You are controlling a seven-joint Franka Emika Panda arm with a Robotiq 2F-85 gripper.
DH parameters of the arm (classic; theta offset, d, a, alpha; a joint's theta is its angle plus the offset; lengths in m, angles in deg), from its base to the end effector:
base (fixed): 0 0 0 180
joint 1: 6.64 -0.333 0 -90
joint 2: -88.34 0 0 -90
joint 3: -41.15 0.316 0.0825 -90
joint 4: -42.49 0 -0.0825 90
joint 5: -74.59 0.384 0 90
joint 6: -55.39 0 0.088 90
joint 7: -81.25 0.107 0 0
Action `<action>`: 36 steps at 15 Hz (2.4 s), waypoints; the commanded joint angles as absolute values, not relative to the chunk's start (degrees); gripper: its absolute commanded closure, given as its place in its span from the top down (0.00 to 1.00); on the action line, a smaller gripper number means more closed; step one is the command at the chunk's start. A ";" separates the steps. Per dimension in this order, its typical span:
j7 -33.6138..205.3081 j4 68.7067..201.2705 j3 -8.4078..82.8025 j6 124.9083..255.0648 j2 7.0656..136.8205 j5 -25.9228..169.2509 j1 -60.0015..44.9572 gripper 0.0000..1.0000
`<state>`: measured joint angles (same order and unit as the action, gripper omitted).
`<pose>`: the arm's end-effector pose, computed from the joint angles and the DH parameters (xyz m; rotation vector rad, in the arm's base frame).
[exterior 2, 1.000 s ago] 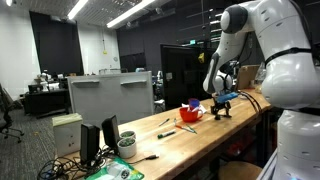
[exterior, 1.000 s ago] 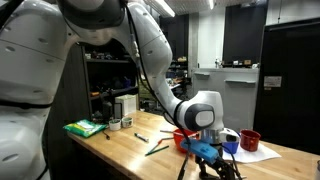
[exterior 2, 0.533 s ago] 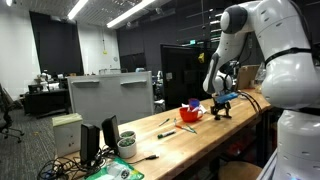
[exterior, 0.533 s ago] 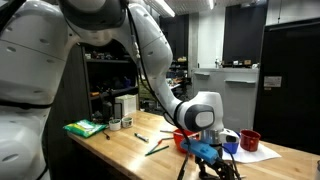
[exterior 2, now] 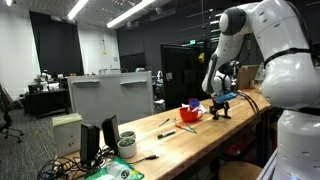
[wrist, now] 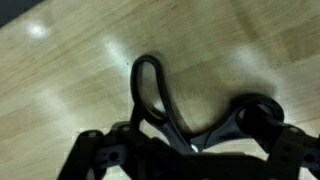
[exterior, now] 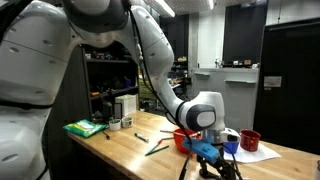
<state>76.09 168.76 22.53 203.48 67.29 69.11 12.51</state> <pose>0.4420 -0.3418 0.2241 2.8955 -0.6879 -0.0518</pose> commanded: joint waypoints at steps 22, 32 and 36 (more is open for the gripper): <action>75.95 166.33 22.97 204.70 65.44 69.23 13.31 0.06; 75.50 166.95 23.05 205.40 65.95 69.26 13.43 0.06; 75.13 167.30 23.16 205.74 66.33 69.43 13.57 0.06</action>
